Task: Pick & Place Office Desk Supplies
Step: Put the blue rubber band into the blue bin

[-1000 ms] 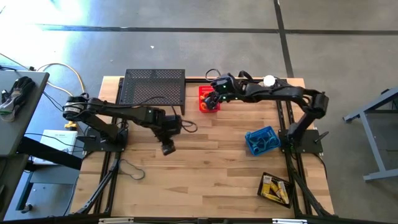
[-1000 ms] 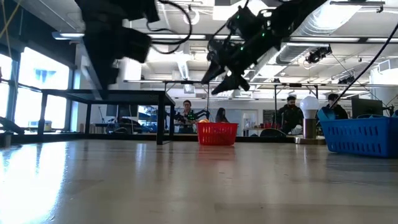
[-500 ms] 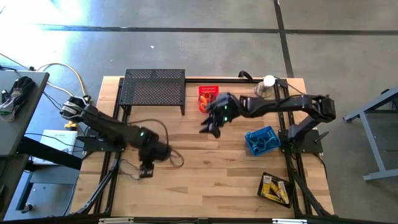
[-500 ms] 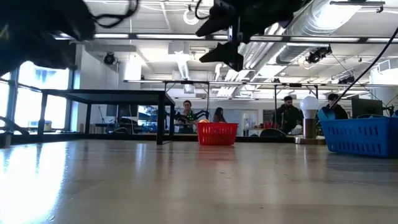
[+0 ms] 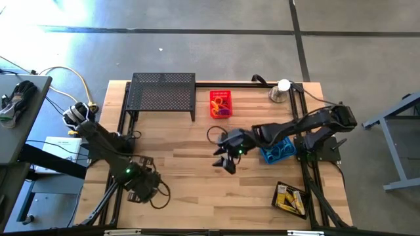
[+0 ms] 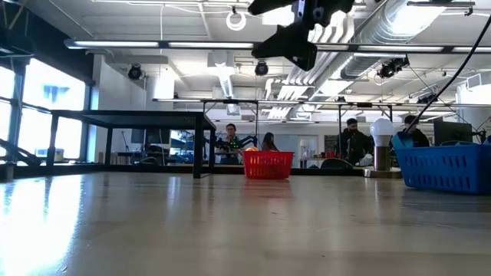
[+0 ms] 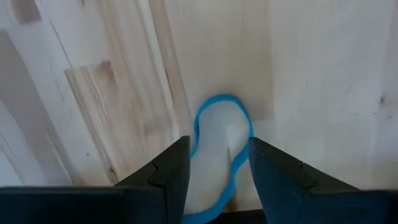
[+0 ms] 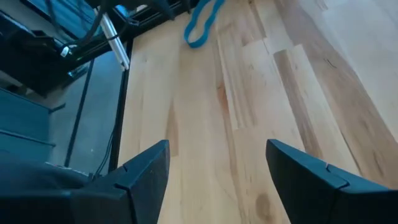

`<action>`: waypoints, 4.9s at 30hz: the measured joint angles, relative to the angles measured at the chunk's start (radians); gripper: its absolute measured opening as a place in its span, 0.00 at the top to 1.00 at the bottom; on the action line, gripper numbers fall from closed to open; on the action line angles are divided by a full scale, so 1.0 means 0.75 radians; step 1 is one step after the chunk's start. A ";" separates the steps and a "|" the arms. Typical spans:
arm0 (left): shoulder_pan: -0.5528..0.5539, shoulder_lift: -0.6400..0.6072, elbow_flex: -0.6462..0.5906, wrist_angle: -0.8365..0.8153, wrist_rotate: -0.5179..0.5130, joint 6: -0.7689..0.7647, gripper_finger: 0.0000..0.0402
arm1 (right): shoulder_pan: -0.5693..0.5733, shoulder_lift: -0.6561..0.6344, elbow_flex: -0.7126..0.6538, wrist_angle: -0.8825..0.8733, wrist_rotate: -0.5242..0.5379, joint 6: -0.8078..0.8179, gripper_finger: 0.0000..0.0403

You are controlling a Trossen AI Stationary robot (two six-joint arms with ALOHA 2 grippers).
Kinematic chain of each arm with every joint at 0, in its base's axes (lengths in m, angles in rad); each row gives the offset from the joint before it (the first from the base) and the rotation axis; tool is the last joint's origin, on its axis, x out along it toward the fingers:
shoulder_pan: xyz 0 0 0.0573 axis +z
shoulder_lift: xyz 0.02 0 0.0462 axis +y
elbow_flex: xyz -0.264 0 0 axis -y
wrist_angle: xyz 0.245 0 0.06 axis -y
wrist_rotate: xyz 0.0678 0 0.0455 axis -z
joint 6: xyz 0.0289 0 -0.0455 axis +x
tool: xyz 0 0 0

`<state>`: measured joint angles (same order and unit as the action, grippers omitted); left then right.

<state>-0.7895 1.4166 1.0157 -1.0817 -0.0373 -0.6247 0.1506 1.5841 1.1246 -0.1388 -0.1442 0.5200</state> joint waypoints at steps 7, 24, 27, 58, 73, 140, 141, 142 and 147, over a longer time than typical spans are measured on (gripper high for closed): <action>-0.085 0.001 -0.065 0.055 -0.003 -0.107 0.62 | 0.124 0.000 0.000 0.015 0.136 -0.001 0.37; -0.009 0.001 -0.284 0.263 -0.003 -0.040 0.62 | 0.260 0.012 0.000 0.029 0.299 0.041 0.37; -0.012 0.001 -0.314 0.307 -0.003 -0.026 0.62 | 0.260 0.012 0.000 0.030 0.300 0.049 0.37; -0.009 0.170 -0.332 0.347 -0.061 -0.095 0.96 | 0.224 0.012 0.000 0.023 0.308 0.045 0.37; 0.108 0.029 -0.052 0.103 -0.315 -0.216 1.00 | 0.187 0.012 0.000 0.033 0.292 0.044 0.37; 0.642 -0.035 0.266 0.830 -0.445 -0.035 1.00 | 0.012 0.125 0.000 0.342 0.045 -0.270 0.93; 0.642 -0.035 0.266 0.830 -0.445 -0.035 1.00 | 0.012 0.125 0.000 0.342 0.042 -0.271 0.97; 0.642 -0.035 0.266 0.830 -0.445 -0.035 1.00 | 0.013 0.125 0.000 0.342 0.037 -0.271 0.98; 0.642 -0.034 0.266 0.829 -0.445 -0.035 1.00 | 0.014 0.125 0.000 0.338 0.003 -0.270 0.99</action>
<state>-0.3077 1.3911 1.2152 -0.4599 -0.3710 -0.6510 0.1608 1.6775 1.1248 0.1147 -0.1417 0.3176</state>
